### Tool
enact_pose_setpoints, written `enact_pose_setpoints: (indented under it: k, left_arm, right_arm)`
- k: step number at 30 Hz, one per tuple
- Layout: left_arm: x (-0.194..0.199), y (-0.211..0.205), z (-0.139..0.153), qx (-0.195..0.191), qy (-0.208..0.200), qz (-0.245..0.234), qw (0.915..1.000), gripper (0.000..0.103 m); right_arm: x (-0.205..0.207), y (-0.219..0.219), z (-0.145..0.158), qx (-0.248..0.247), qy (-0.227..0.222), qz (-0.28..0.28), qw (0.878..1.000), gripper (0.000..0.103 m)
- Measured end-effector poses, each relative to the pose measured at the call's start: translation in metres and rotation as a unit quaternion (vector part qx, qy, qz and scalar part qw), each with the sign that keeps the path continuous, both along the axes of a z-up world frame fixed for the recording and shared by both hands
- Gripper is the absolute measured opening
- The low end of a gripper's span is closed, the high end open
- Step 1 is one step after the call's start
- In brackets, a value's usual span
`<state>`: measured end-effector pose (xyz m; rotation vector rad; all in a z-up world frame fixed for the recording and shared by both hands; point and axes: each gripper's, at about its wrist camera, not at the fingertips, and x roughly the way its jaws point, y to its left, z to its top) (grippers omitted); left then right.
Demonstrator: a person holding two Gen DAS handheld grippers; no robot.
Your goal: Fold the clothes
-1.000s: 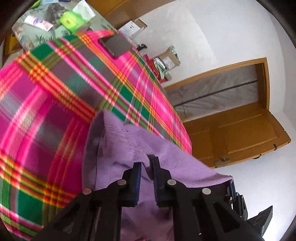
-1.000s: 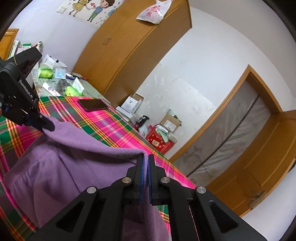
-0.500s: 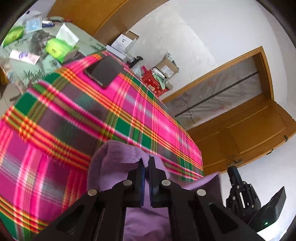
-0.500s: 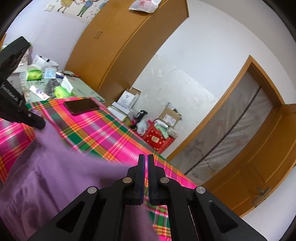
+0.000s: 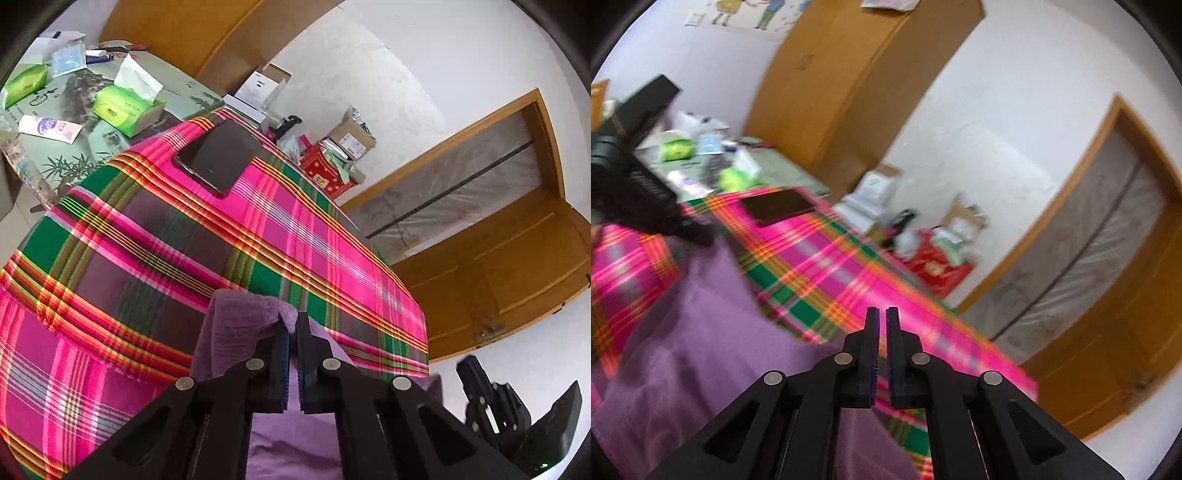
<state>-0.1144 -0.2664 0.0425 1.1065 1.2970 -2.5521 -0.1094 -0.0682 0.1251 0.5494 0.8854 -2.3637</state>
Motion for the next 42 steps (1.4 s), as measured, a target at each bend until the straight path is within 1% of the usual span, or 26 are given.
enact_pose_setpoints:
  k: [1, 3, 5, 7, 9, 11, 13, 14, 15, 16, 19, 22, 23, 26, 28, 29, 32, 33, 36, 37, 38, 40, 41, 42]
  left_arm:
    - [-0.001, -0.002, -0.001, -0.001, -0.002, 0.002, 1.0000, 0.003]
    - [-0.002, -0.005, -0.003, -0.002, -0.007, 0.009, 0.9999, 0.003]
    - [-0.003, -0.008, -0.004, -0.004, -0.011, 0.013, 0.9998, 0.003]
    - [-0.004, -0.008, -0.002, -0.010, -0.010, 0.013, 0.9998, 0.003]
    - [-0.004, -0.007, 0.002, -0.018, -0.010, 0.012, 0.9997, 0.003]
    - [-0.004, -0.007, 0.007, -0.027, -0.009, 0.012, 0.9995, 0.003]
    - [-0.003, -0.007, 0.014, -0.037, -0.007, 0.014, 0.9992, 0.003]
    - [-0.002, -0.007, 0.018, -0.041, -0.006, 0.016, 0.9990, 0.003]
    - [-0.001, -0.008, 0.020, -0.045, -0.005, 0.019, 0.9988, 0.003]
    - [-0.001, -0.008, 0.023, -0.051, -0.005, 0.020, 0.9985, 0.003]
    - [-0.004, -0.009, 0.028, -0.058, -0.006, 0.023, 0.9980, 0.003]
    - [-0.011, -0.009, 0.027, -0.068, -0.014, 0.022, 0.9974, 0.003]
    - [-0.015, -0.009, 0.026, -0.069, -0.018, 0.021, 0.9972, 0.003]
    - [-0.028, -0.011, 0.021, -0.071, -0.030, 0.019, 0.9969, 0.003]
    - [-0.037, -0.012, 0.015, -0.069, -0.040, 0.019, 0.9966, 0.003]
    - [-0.042, -0.013, 0.009, -0.065, -0.043, 0.021, 0.9967, 0.003]
    - [-0.049, -0.013, -0.009, -0.062, -0.065, 0.011, 0.9959, 0.003]
    - [-0.050, -0.013, -0.015, -0.060, -0.071, 0.004, 0.9956, 0.003]
    - [-0.044, -0.012, -0.020, -0.060, -0.073, -0.014, 0.9955, 0.003]
    - [-0.040, -0.012, -0.018, -0.061, -0.070, -0.019, 0.9955, 0.007]
    - [-0.033, -0.012, -0.014, -0.069, -0.064, -0.023, 0.9953, 0.014]
    - [-0.020, -0.011, -0.007, -0.085, -0.058, -0.024, 0.9944, 0.023]
    - [-0.010, -0.008, -0.005, -0.087, -0.056, -0.031, 0.9941, 0.027]
    - [-0.001, -0.005, -0.004, -0.090, -0.054, -0.037, 0.9938, 0.027]
  right_arm:
    - [-0.001, 0.004, 0.001, -0.002, -0.010, 0.001, 1.000, 0.006]
    - [-0.004, 0.012, 0.003, -0.004, -0.028, 0.000, 1.000, 0.012]
    - [-0.009, 0.020, 0.002, -0.004, -0.047, -0.010, 0.999, 0.016]
    - [-0.011, 0.029, -0.001, -0.010, -0.076, -0.011, 0.997, 0.017]
    - [-0.009, 0.035, -0.002, -0.018, -0.101, 0.001, 0.995, 0.022]
    - [-0.004, 0.038, -0.003, -0.024, -0.121, 0.018, 0.992, 0.023]
    - [0.001, 0.038, -0.002, -0.026, -0.130, 0.033, 0.991, 0.024]
    - [0.004, 0.037, -0.003, -0.026, -0.135, 0.041, 0.990, 0.027]
    - [0.006, 0.036, -0.004, -0.025, -0.140, 0.048, 0.989, 0.035]
    - [0.007, 0.034, -0.006, -0.020, -0.142, 0.050, 0.988, 0.037]
    - [0.007, 0.027, -0.016, 0.002, -0.142, 0.048, 0.989, 0.038]
    - [0.002, 0.023, -0.023, 0.000, -0.159, 0.050, 0.986, 0.038]
    - [0.000, 0.023, -0.023, -0.002, -0.154, 0.044, 0.987, 0.038]
    - [-0.004, 0.025, -0.020, -0.017, -0.116, 0.003, 0.993, 0.038]
    - [-0.007, 0.027, -0.016, -0.031, -0.091, -0.030, 0.995, 0.038]
    - [-0.008, 0.028, -0.015, -0.041, -0.088, -0.040, 0.994, 0.038]
    - [-0.002, 0.032, -0.010, -0.069, -0.085, -0.043, 0.993, 0.038]
    - [0.003, 0.032, -0.009, -0.071, -0.079, -0.042, 0.993, 0.038]
    - [0.022, 0.028, -0.008, -0.060, -0.054, -0.029, 0.996, 0.038]
    - [0.029, 0.028, -0.008, -0.056, -0.049, -0.023, 0.997, 0.038]
    - [0.035, 0.028, -0.009, -0.052, -0.044, -0.017, 0.998, 0.038]
    - [0.044, 0.030, -0.007, -0.052, -0.036, -0.009, 0.998, 0.038]
    - [0.050, 0.031, -0.007, -0.053, -0.032, -0.005, 0.998, 0.038]
    - [0.055, 0.033, -0.006, -0.057, -0.031, -0.004, 0.998, 0.038]
